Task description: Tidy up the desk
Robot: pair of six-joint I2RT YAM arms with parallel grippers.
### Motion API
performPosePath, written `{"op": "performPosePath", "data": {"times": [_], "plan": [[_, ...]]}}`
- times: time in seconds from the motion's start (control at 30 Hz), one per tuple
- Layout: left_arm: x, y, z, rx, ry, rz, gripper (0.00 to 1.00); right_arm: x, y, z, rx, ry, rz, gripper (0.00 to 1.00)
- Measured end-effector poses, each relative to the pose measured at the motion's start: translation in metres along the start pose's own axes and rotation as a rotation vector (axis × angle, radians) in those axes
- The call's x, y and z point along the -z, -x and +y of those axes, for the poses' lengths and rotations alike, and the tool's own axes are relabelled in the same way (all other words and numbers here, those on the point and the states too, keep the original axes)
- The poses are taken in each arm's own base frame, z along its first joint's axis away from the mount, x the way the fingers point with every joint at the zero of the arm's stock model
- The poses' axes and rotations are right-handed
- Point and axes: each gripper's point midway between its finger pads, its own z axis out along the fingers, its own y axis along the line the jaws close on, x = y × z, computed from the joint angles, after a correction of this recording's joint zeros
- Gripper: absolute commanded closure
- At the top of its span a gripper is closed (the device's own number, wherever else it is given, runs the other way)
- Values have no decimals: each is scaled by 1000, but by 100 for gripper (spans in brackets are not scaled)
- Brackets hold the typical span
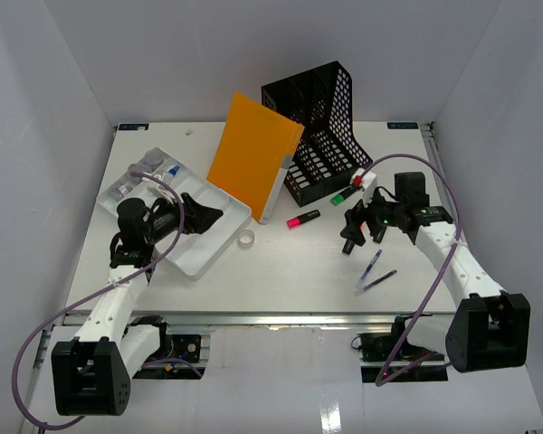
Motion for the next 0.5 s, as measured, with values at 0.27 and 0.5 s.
{"op": "performPosePath", "data": {"times": [0.27,0.5], "plan": [[-22,-52,-37,50,-136,215,20,-24,3,8,-12,73,78,7],[-37,-91,-57,18,-108,361,34,-29,-2,6,-13,88,91,7]]}}
